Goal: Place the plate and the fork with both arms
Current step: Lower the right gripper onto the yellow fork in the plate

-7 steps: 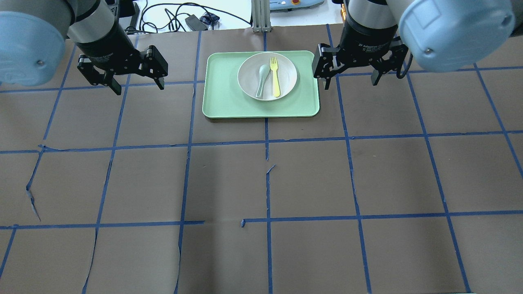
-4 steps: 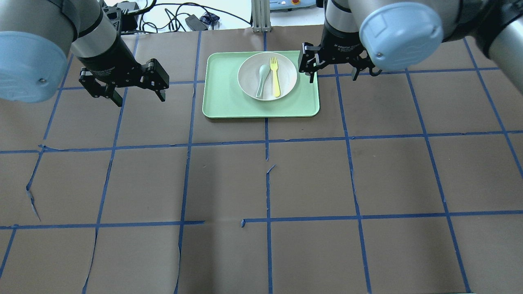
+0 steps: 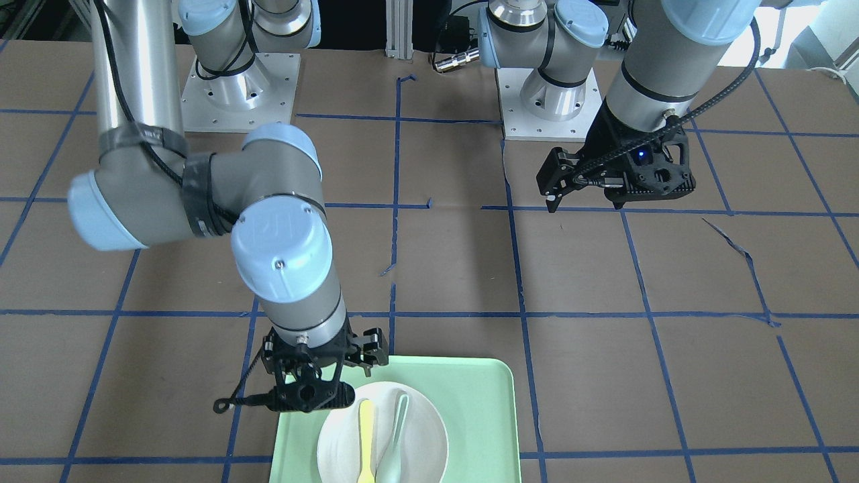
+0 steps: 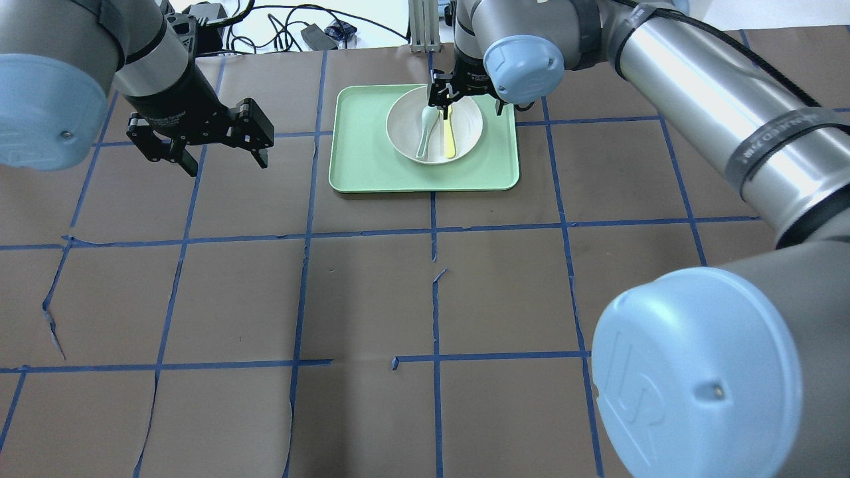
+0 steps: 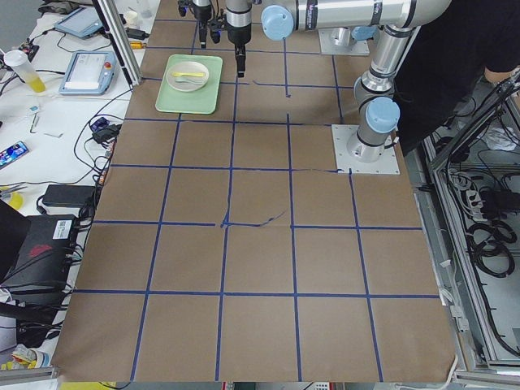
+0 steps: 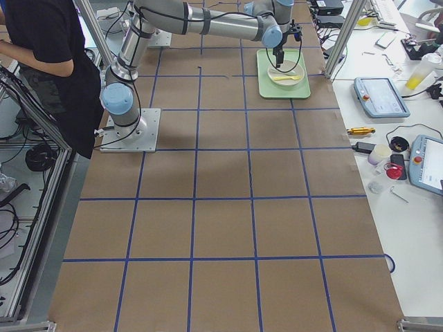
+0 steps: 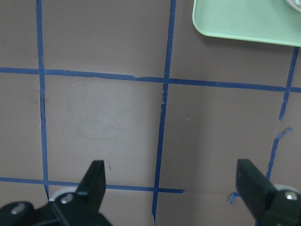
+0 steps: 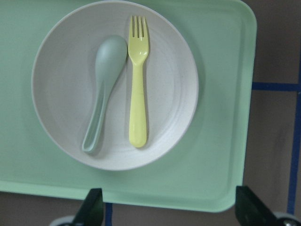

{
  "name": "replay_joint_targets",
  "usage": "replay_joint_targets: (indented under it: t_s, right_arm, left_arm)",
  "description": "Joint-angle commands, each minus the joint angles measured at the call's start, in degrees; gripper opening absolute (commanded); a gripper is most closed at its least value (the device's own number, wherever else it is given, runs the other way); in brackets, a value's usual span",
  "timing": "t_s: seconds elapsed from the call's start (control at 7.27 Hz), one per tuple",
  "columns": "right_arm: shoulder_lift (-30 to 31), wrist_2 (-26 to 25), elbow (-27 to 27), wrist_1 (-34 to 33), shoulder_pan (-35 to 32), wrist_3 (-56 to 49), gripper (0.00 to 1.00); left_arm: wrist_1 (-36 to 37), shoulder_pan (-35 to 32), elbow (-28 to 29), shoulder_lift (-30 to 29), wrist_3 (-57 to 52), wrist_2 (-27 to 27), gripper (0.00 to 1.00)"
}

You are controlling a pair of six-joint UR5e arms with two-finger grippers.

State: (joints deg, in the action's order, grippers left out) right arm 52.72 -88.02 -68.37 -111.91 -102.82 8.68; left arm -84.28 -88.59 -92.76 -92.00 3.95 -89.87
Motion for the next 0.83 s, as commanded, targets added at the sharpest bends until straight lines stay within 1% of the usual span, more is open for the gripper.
replay_joint_targets:
  t_s: [0.0,0.14,0.28,0.55,0.69]
  right_arm:
    - [-8.0,3.6,6.7,-0.8,-0.1,-3.3,1.0]
    - [-10.6,3.0,7.4,-1.1,-0.1,-3.6,0.98]
    - [-11.0,2.8,7.4,-1.2,-0.1,-3.6,0.89]
    - [-11.9,2.7,7.1,-3.3,-0.1,-3.6,0.62]
    - [-11.9,2.7,7.0,-3.5,-0.1,-3.7,0.56]
  left_arm:
    - [0.0,0.0,-0.1,0.0,-0.2,0.0,1.0]
    - [0.0,0.0,-0.1,0.0,-0.2,0.0,1.0]
    - [-0.1,0.0,-0.1,-0.1,-0.2,0.0,1.0]
    - [0.0,0.0,-0.5,0.0,-0.2,0.0,1.0]
    - [0.0,0.0,-0.5,-0.1,-0.2,0.0,1.0]
